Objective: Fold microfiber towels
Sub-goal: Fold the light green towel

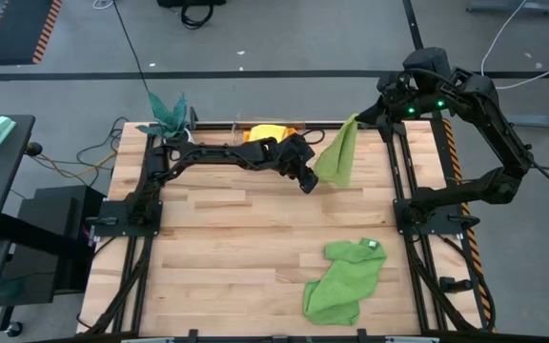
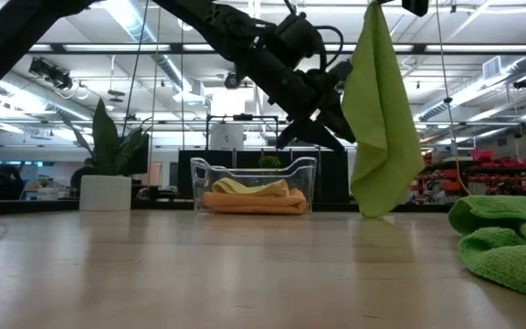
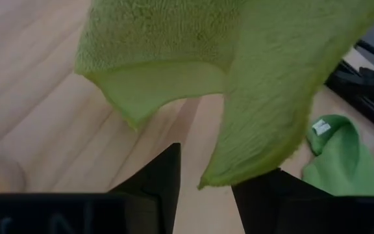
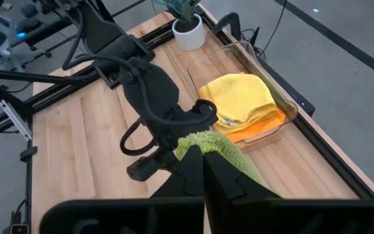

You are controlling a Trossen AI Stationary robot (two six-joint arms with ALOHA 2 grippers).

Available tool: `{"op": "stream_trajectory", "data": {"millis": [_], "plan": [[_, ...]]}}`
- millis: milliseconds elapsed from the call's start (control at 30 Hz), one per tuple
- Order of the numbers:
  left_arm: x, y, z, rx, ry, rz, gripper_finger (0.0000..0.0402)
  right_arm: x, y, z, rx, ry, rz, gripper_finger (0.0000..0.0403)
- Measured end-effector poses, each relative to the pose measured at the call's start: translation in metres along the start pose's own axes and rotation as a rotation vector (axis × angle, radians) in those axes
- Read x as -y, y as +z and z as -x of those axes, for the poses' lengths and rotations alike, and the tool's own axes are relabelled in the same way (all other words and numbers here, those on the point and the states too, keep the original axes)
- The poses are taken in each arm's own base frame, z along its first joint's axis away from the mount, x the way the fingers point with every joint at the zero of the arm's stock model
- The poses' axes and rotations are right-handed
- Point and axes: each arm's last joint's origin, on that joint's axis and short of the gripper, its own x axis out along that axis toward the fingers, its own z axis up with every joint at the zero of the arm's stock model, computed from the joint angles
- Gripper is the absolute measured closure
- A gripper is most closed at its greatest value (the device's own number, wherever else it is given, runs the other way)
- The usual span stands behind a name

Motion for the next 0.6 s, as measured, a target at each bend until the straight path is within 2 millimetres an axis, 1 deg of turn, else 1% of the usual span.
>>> {"op": "stream_trajectory", "data": {"millis": [267, 600], "plan": [[0.0024, 0.0044, -0.0017, 0.053, -0.03, -0.008, 0.0299, 0.0, -0.0001, 0.0, -0.001, 0.0, -0.001, 0.0403], [0.0024, 0.0061, -0.0007, 0.063, -0.033, -0.012, 0.0369, 0.0001, -0.0004, 0.0, -0.003, 0.0, -0.001, 0.0403]]}}
